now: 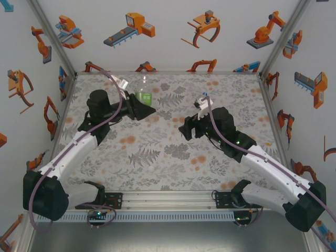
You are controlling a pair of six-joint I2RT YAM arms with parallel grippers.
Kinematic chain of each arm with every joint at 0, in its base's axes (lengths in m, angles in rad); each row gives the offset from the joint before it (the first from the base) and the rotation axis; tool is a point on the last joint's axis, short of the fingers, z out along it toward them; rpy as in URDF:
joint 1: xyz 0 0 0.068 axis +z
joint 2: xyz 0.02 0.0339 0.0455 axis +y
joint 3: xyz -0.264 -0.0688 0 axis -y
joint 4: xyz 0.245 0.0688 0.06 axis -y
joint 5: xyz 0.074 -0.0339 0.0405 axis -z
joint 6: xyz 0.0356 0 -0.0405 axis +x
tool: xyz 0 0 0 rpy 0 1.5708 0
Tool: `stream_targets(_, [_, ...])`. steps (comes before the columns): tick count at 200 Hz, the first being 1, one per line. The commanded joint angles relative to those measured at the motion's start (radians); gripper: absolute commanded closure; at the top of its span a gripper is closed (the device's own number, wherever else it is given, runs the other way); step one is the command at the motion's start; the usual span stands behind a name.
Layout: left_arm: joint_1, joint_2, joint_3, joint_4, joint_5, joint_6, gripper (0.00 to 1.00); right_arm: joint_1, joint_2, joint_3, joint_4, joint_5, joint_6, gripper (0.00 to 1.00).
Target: Screw on the bottle caps
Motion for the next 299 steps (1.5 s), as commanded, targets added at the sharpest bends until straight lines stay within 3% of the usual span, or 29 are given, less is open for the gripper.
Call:
stream_targets(1, [-0.104, -0.028, -0.025, 0.064, -0.124, -0.182, 1.00, -0.001, -0.021, -0.033, -0.006, 0.041, 0.116, 0.31])
stream_targets(18, [-0.162, -0.012, -0.043, 0.055, -0.145, -0.232, 1.00, -0.001, -0.018, -0.045, -0.006, 0.042, 0.172, 0.32])
stream_targets(61, [-0.196, -0.006, -0.142, 0.120, -0.204, -0.341, 1.00, 0.000, 0.007, -0.076, 0.021, -0.005, 0.407, 0.36])
stream_targets(87, [-0.247, 0.019, -0.156, 0.166, -0.228, -0.323, 1.00, 0.002, 0.023, -0.107, 0.051, -0.049, 0.596, 0.39])
stream_targets(109, [-0.264, 0.061, -0.112, 0.117, -0.232, -0.292, 1.00, 0.012, 0.032, -0.089, -0.006, -0.045, 0.600, 0.39])
stream_targets(138, [-0.266, 0.121, -0.163, 0.314, -0.195, -0.378, 1.00, 0.012, 0.028, -0.105, -0.014, -0.031, 0.618, 0.36])
stream_targets(162, [-0.277, 0.131, -0.173, 0.333, -0.219, -0.397, 1.00, 0.013, 0.035, -0.122, -0.031, -0.032, 0.633, 0.36])
stream_targets(185, [-0.297, 0.125, -0.180, 0.377, -0.231, -0.403, 1.00, 0.013, 0.045, -0.165, 0.081, -0.105, 0.634, 0.40])
stream_targets(224, [-0.305, 0.075, -0.173, 0.287, -0.242, -0.349, 1.00, 0.008, 0.059, -0.170, 0.108, -0.151, 0.626, 0.56])
stream_targets(255, [-0.353, 0.023, -0.121, 0.097, -0.305, -0.252, 1.00, -0.006, -0.006, -0.142, -0.055, -0.041, 0.587, 0.51])
stream_targets(271, [-0.378, 0.006, -0.094, 0.000, -0.372, -0.209, 1.00, -0.035, -0.018, -0.157, -0.066, -0.050, 0.604, 0.48])
stream_targets(299, [-0.374, 0.001, -0.032, -0.109, -0.385, -0.104, 1.00, -0.113, -0.014, -0.148, -0.142, -0.051, 0.605, 0.45])
